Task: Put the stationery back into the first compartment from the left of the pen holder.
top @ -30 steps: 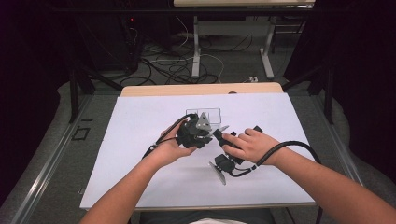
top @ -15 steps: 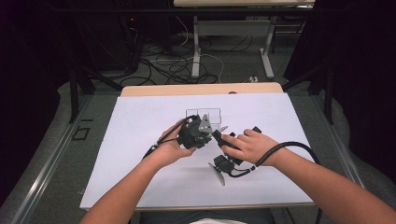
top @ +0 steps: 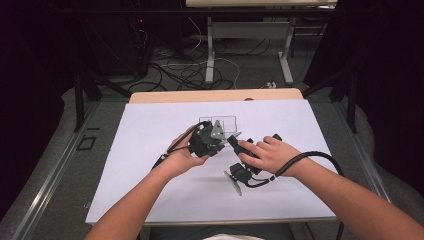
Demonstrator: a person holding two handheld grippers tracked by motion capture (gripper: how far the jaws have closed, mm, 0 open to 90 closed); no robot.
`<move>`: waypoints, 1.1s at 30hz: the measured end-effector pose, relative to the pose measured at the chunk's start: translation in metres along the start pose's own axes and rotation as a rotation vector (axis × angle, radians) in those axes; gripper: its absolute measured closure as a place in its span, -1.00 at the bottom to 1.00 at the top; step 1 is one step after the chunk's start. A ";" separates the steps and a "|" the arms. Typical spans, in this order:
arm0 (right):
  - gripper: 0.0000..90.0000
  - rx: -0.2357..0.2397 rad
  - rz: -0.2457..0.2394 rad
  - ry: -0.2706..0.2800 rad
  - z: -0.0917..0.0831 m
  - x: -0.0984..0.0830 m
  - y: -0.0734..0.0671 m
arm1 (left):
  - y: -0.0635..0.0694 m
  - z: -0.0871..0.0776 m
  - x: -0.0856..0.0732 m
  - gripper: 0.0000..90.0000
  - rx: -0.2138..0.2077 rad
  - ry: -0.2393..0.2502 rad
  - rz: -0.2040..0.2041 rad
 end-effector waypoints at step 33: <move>-0.60 -0.007 0.287 -0.029 -0.003 -0.019 -0.008 | -0.055 -0.011 0.002 0.77 0.065 0.143 -0.266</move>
Point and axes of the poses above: each handheld gripper's, and its own axes: z roughly forward along the jaws, x roughly out of its top, y roughly to its right, the point moved 8 cm from there along z, roughly forward along the jaws, and after that the axes turned 12 degrees about x, right-handed, at the moved point
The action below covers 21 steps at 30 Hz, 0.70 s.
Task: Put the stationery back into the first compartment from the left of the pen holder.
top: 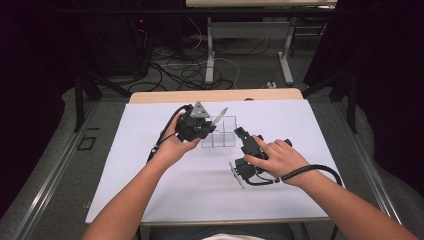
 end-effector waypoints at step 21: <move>-1.00 0.210 0.834 0.144 0.011 -0.027 -0.023 | -0.034 -0.004 0.021 0.77 0.061 0.200 -0.206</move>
Point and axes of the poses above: each handheld gripper's, and its own axes: z roughly forward along the jaws, x roughly out of its top, y roughly to its right, the point moved 8 cm from there along z, roughly forward along the jaws, and after that the axes turned 12 degrees about x, right-handed, at the moved point
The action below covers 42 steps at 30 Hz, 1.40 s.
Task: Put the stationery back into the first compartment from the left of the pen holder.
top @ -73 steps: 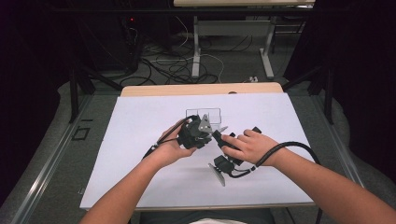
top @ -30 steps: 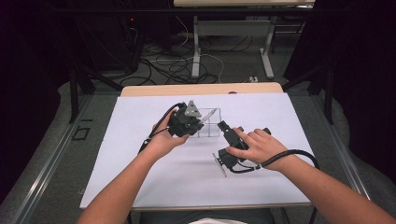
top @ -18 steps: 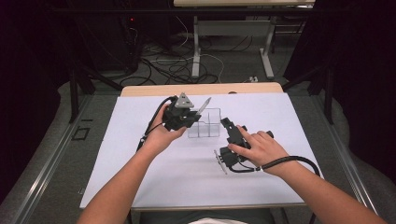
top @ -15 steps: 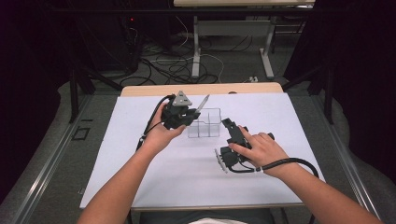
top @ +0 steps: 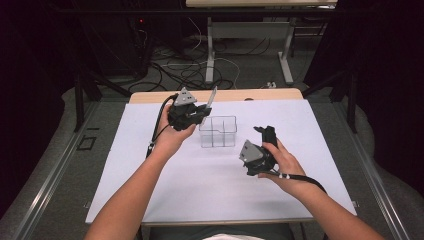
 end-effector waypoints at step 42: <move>-1.00 0.244 0.885 0.317 0.008 -0.052 0.000 | -0.025 0.040 -0.020 0.77 0.127 0.050 -0.247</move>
Point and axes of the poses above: each handheld gripper's, and its own axes: z roughly forward along the jaws, x roughly out of its top, y roughly to its right, the point moved 8 cm from there along z, roughly forward along the jaws, and after that the axes turned 12 degrees about x, right-handed, at the moved point
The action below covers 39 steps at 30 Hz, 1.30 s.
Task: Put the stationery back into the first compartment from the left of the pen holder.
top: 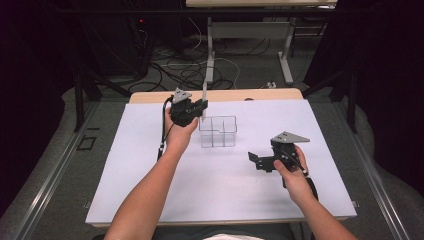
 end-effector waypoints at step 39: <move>-1.00 0.022 0.073 -0.040 0.006 -0.016 0.004 | 0.006 0.008 -0.046 0.77 -0.021 -0.154 0.021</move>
Point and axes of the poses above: each handheld gripper's, and its own axes: z roughly forward along the jaws, x roughly out of its top, y roughly to its right, the point moved 8 cm from there along z, roughly forward along the jaws, and after that the axes turned 12 degrees about x, right-handed, at the moved point
